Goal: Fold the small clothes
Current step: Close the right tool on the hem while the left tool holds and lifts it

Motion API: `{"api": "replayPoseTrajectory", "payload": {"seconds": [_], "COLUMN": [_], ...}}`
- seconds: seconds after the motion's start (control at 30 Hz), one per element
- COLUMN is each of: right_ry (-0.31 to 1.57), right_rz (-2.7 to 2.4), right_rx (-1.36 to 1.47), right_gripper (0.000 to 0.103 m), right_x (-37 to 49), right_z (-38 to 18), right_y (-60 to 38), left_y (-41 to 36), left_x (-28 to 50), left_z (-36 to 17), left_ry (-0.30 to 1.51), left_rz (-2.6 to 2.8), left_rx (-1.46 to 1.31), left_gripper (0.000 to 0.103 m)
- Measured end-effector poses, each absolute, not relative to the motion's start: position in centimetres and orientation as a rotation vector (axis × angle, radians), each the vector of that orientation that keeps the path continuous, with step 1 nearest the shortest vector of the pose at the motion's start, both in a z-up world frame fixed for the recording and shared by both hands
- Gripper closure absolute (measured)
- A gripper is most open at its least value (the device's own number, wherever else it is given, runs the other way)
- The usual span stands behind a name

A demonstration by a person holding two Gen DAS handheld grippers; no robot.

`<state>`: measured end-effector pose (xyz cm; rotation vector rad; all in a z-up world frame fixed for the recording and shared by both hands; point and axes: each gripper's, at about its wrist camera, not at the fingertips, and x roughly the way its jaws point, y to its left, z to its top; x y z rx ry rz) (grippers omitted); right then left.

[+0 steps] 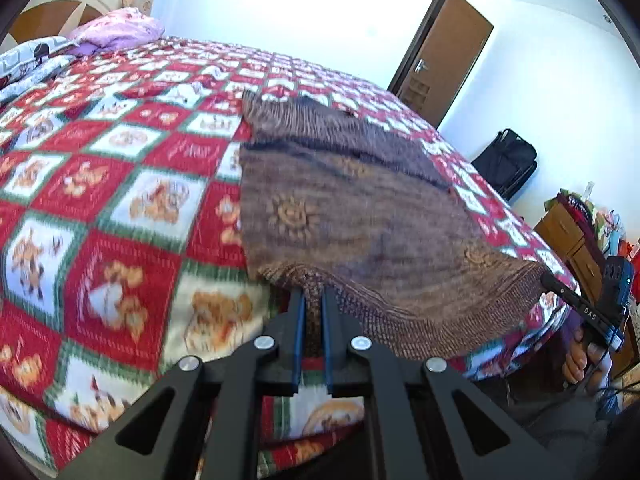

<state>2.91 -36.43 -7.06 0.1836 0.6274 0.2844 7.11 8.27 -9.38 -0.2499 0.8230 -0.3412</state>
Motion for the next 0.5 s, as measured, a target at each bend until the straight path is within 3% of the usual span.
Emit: {"api": "replayPoseTrajectory", "payload": {"seconds": [0.5], "right_ry": [0.536], "right_rz": [0.237], "right_rx": [0.195], "right_gripper": [0.096], "right_x": [10.2], "right_z": [-2.5], "right_y": [-37.2], "left_y": [8.7], "left_x": [13.5], "left_z": [-5.1], "left_ry": [0.699], "left_rz": [-0.33], "left_rx": [-0.294], "left_gripper": [0.095]}}
